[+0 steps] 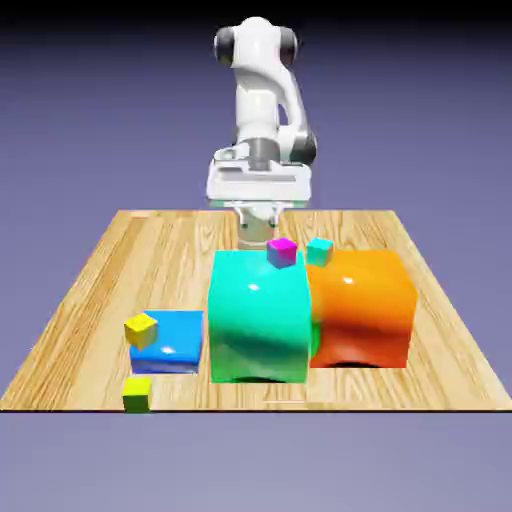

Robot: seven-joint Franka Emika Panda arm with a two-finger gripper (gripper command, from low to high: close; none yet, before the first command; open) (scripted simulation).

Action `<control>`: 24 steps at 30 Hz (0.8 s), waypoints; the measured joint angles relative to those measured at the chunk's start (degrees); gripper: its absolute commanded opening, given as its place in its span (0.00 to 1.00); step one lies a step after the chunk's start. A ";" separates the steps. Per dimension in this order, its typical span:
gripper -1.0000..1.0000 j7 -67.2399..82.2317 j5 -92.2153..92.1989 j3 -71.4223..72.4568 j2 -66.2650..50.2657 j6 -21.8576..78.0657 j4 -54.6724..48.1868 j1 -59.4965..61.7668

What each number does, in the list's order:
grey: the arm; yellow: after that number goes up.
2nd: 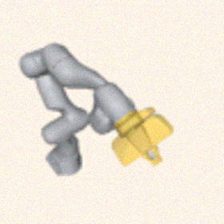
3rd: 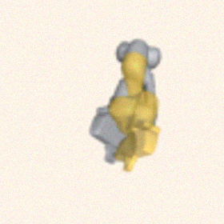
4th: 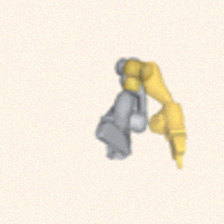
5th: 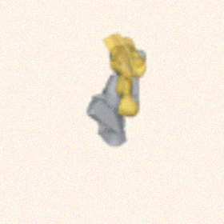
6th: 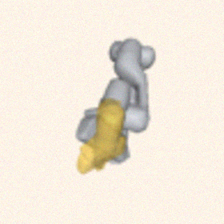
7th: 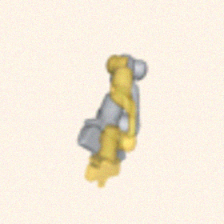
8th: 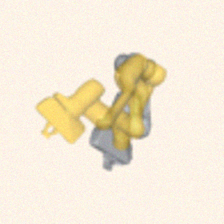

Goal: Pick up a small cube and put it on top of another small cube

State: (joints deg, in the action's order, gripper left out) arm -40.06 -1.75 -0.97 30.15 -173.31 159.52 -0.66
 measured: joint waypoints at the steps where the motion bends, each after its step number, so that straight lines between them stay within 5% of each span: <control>1: 0.50 1.99 -1.45 -0.80 -2.08 0.58 -1.23 0.03; 24: 0.50 47.66 -34.88 -19.24 -49.84 13.89 -29.49 0.64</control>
State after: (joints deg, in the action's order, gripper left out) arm 7.59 -36.64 -20.21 -19.68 -159.42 130.03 -0.01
